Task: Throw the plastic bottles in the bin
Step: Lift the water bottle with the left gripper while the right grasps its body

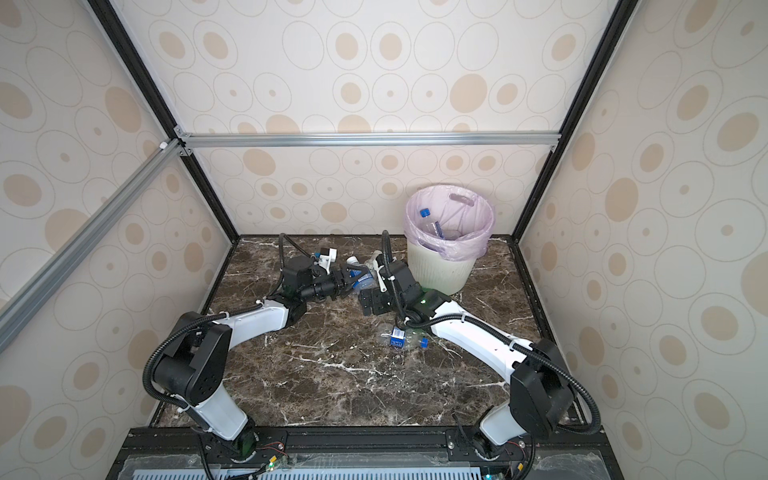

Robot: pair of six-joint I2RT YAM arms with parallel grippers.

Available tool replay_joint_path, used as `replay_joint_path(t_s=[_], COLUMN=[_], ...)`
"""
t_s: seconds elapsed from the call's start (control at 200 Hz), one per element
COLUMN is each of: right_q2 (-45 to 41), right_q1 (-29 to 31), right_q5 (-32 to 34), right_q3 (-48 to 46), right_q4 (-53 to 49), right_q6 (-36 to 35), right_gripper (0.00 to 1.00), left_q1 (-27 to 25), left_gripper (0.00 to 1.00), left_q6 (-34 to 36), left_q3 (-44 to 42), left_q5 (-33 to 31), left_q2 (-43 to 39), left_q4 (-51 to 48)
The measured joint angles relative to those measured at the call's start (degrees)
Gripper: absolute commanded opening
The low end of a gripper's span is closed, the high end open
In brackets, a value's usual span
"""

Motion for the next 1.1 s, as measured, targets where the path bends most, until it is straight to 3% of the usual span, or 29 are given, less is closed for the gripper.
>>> replay_joint_path(t_s=[0.59, 1.1], right_q2=[1.01, -0.76], right_q1=[0.02, 0.02], right_q5=[-2.84, -1.09], right_q3=[-0.7, -2.32], right_q4=[1.16, 1.09], right_q6=[0.85, 1.2], right_gripper=[0.57, 0.51], left_q1=[-0.63, -0.96], left_gripper=[0.75, 0.99], left_q6=[-0.74, 0.28], left_q3=[-0.74, -1.31], left_q5=[0.02, -0.72], left_q2=[-0.81, -3.72], left_q4=[3.3, 1.03])
